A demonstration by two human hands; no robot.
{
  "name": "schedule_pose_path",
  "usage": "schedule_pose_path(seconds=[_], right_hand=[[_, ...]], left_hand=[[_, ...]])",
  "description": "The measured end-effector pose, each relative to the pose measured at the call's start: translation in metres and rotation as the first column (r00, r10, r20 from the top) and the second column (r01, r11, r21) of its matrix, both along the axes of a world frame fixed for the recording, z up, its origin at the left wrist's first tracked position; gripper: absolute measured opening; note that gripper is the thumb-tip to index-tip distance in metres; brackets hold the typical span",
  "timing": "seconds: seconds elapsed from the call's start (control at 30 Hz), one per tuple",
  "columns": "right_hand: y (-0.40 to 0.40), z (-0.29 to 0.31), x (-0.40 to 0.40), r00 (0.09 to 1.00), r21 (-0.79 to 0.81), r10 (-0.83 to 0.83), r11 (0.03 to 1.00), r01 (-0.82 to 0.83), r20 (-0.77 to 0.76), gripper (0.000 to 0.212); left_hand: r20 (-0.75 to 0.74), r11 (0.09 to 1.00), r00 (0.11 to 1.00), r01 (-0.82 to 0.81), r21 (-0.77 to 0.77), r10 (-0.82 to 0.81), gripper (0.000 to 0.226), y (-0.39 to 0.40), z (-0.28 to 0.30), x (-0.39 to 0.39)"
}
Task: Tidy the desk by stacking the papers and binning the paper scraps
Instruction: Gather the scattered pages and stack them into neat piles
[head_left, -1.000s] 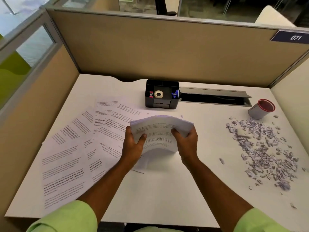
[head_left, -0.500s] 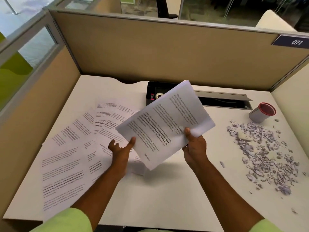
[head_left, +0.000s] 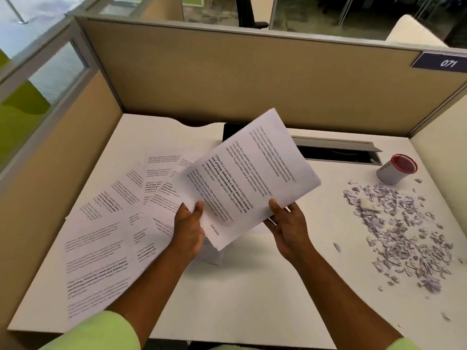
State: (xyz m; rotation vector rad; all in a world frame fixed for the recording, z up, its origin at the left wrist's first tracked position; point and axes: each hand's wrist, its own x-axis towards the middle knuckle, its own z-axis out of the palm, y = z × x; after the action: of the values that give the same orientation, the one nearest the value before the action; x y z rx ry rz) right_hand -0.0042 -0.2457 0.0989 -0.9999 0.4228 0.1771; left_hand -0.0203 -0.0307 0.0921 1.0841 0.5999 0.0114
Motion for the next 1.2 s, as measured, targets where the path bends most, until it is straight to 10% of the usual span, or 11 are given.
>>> schedule_pose_path(seconds=[0.13, 0.27, 0.43, 0.57, 0.67, 0.83, 1.0, 1.2], right_hand=[[0.010, 0.004, 0.008, 0.995, -0.230, 0.016, 0.973, 0.008, 0.099, 0.020], [-0.002, 0.012, 0.027, 0.969, -0.657, 0.167, 0.754, -0.005, 0.184, 0.010], [-0.019, 0.035, 0.036, 0.822, -0.991, 0.556, 0.119, 0.066, 0.122, 0.018], [-0.016, 0.049, 0.038, 0.717, -0.982, 0.697, -0.146, 0.117, -0.018, 0.033], [-0.018, 0.056, 0.043, 0.690, -0.989, 0.723, -0.085, 0.121, 0.022, 0.030], [-0.064, 0.058, 0.050, 0.849, -0.972, 0.499, 0.224, 0.066, 0.173, 0.050], [-0.096, 0.031, 0.039, 0.951, -0.624, 0.291, 0.763, -0.168, 0.100, 0.065], [-0.066, -0.015, 0.017, 0.977, -0.574, 0.173, 0.816, -0.071, 0.125, 0.019]], left_hand=[[-0.101, 0.998, 0.994, 0.046, -0.046, -0.051, 0.037, -0.005, -0.011, -0.001], [-0.203, 0.894, 0.978, 0.054, 0.444, 0.041, 0.089, 0.003, -0.001, 0.005], [0.297, 0.358, 0.931, -0.208, 0.910, -0.215, 0.110, 0.015, 0.045, 0.027], [0.090, 0.112, 0.835, -0.035, 0.993, -0.544, 0.070, 0.023, 0.072, 0.042], [-0.041, 0.227, 0.820, 0.206, 0.952, -0.571, 0.028, 0.021, 0.067, 0.037], [0.044, 0.605, 0.952, 0.156, 0.781, -0.303, 0.020, 0.030, 0.049, 0.028], [0.050, 0.819, 0.984, 0.113, 0.563, -0.170, 0.016, 0.035, 0.021, 0.014], [0.061, 0.844, 0.982, 0.120, 0.522, -0.177, 0.022, 0.024, -0.003, -0.004]])
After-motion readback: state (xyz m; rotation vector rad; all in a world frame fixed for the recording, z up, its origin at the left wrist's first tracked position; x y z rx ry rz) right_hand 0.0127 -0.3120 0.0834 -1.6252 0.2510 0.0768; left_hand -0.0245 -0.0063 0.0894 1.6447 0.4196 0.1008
